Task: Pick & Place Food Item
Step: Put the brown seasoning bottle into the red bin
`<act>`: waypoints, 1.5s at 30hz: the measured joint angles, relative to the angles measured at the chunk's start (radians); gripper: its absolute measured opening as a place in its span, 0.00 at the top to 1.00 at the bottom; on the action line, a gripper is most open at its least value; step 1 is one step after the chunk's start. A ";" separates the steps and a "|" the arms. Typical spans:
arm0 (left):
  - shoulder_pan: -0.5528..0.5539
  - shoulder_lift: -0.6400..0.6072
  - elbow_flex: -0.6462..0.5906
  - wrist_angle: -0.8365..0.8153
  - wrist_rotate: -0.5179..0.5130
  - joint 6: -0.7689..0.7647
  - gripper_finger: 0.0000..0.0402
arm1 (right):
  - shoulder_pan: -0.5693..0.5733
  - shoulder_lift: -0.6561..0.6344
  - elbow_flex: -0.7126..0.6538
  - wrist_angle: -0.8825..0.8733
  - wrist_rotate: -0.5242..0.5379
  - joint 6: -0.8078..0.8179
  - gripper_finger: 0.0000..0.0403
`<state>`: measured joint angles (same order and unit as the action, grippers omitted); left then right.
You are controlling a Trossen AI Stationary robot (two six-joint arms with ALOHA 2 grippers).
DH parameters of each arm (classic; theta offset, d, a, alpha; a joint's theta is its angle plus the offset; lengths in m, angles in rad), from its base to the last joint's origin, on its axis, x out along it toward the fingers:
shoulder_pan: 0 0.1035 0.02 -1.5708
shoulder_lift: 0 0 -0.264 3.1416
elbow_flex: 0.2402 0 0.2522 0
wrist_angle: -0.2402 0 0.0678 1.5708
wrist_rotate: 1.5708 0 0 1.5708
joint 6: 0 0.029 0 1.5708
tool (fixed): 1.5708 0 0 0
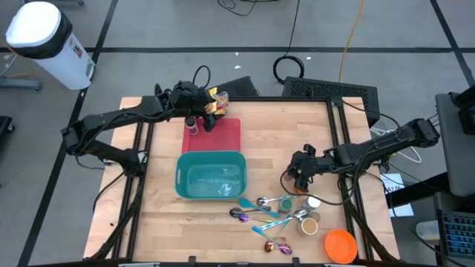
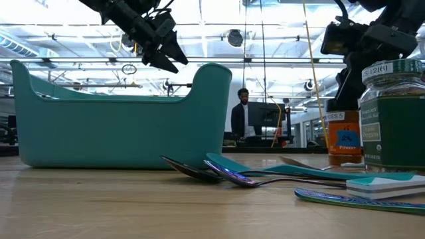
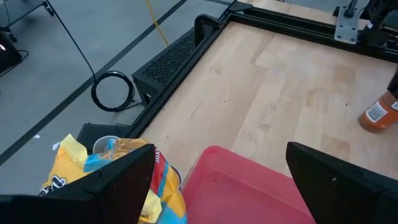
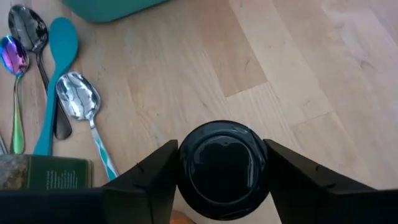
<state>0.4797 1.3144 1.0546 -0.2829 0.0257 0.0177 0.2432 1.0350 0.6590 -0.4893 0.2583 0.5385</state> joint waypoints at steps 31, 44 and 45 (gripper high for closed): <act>-0.198 0.308 -0.001 0.545 0.293 0.108 0.09 | -0.280 -0.044 0.084 0.422 -0.004 -0.524 0.51; -0.238 0.404 -0.001 0.679 0.278 0.164 0.09 | -0.347 0.034 0.085 0.703 -0.186 -0.629 0.51; -0.236 0.404 -0.001 0.678 0.278 0.164 0.09 | -0.348 0.044 0.084 0.723 -0.188 -0.633 0.51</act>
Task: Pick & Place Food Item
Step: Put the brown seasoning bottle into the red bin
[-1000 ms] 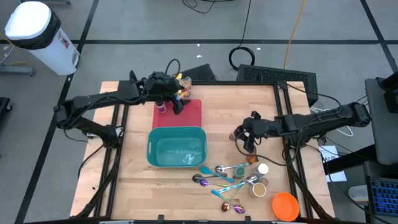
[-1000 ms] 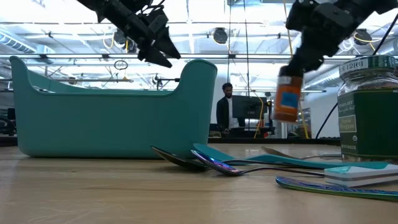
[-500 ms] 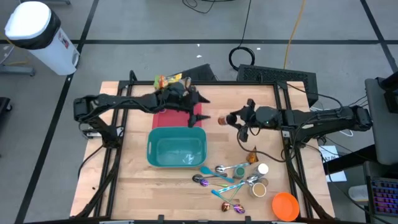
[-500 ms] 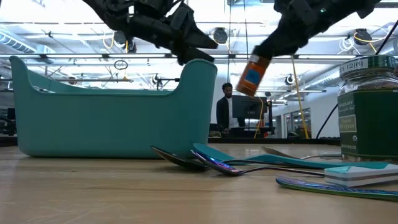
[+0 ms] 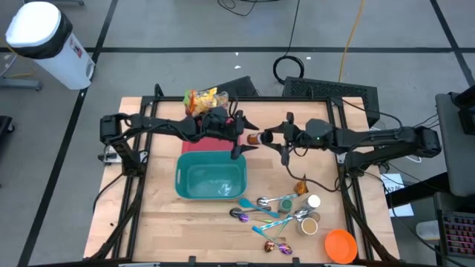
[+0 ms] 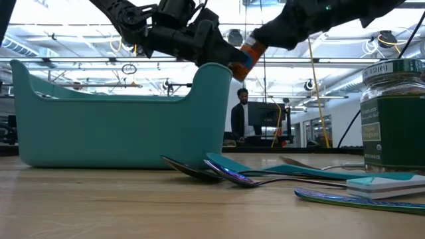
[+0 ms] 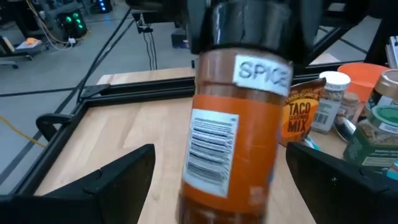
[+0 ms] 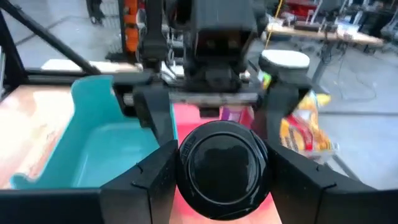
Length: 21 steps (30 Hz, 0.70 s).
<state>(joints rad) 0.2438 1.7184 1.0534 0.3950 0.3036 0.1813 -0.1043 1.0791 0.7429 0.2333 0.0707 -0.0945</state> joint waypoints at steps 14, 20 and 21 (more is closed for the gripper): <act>0.004 0.000 0.000 -0.032 -0.020 -0.003 0.09 | 0.000 0.018 0.001 0.033 -0.046 0.000 0.51; 0.004 0.000 0.000 -0.027 -0.022 -0.007 0.09 | 0.000 0.009 0.000 -0.003 -0.015 0.005 0.51; 0.004 0.000 0.000 -0.027 -0.022 -0.010 0.09 | 0.000 0.009 0.000 -0.005 -0.015 0.007 0.51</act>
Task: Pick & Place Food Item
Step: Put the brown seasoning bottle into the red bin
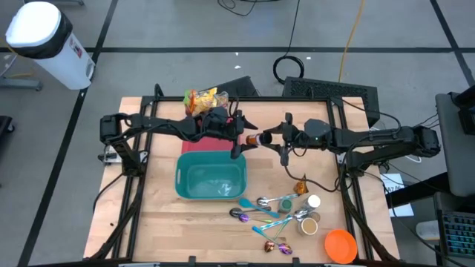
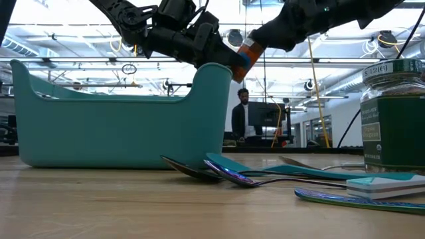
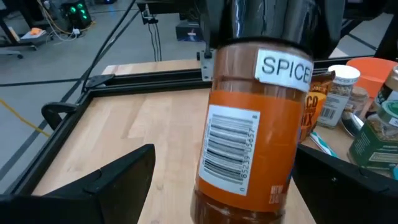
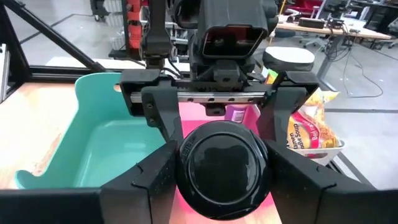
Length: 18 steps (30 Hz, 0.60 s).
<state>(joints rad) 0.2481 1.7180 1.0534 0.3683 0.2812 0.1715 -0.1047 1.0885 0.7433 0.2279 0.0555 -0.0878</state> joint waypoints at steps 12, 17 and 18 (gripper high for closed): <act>-0.015 0.000 0.000 -0.007 0.014 -0.027 0.16 | 0.000 0.000 0.000 0.007 -0.001 -0.002 0.51; -0.024 0.000 0.000 -0.007 0.014 -0.027 0.37 | 0.000 0.000 0.000 0.007 -0.005 -0.002 0.50; -0.024 0.000 0.000 -0.006 0.016 -0.024 0.42 | 0.000 0.000 0.000 0.007 -0.004 -0.002 0.50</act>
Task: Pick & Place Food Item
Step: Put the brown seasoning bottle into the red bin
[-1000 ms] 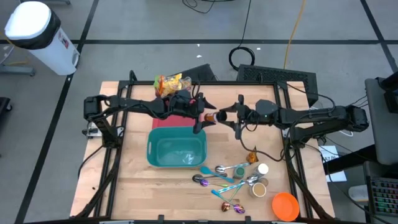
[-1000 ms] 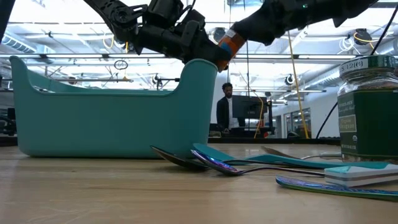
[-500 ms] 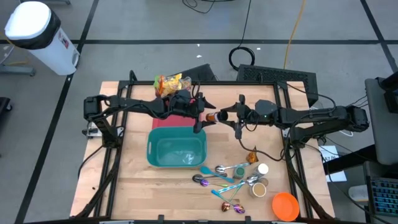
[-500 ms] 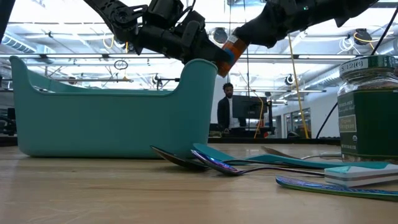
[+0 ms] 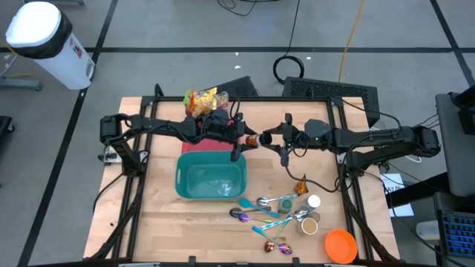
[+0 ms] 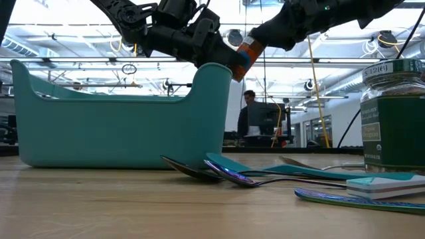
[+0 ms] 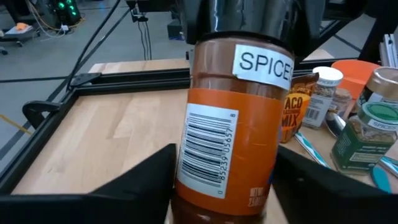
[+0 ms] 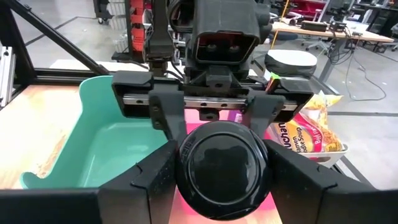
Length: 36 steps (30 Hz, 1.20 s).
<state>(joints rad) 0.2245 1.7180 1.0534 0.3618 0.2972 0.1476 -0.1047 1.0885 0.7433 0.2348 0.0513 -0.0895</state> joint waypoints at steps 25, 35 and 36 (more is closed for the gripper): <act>0.065 0.000 0.001 0.243 0.216 -0.078 0.60 | -0.001 -0.225 -0.054 -0.124 0.111 -0.026 0.22; 0.065 0.087 0.001 0.526 0.247 -0.157 0.60 | 0.000 -0.096 -0.293 0.556 0.103 -0.027 0.24; 0.065 0.100 0.001 0.538 0.244 -0.172 0.60 | 0.000 -0.071 -0.299 0.604 0.100 -0.023 0.24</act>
<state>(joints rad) 0.2898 1.8175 1.0546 0.8998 0.5415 -0.0242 -0.1051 1.0172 0.4441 0.8393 0.1514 -0.1127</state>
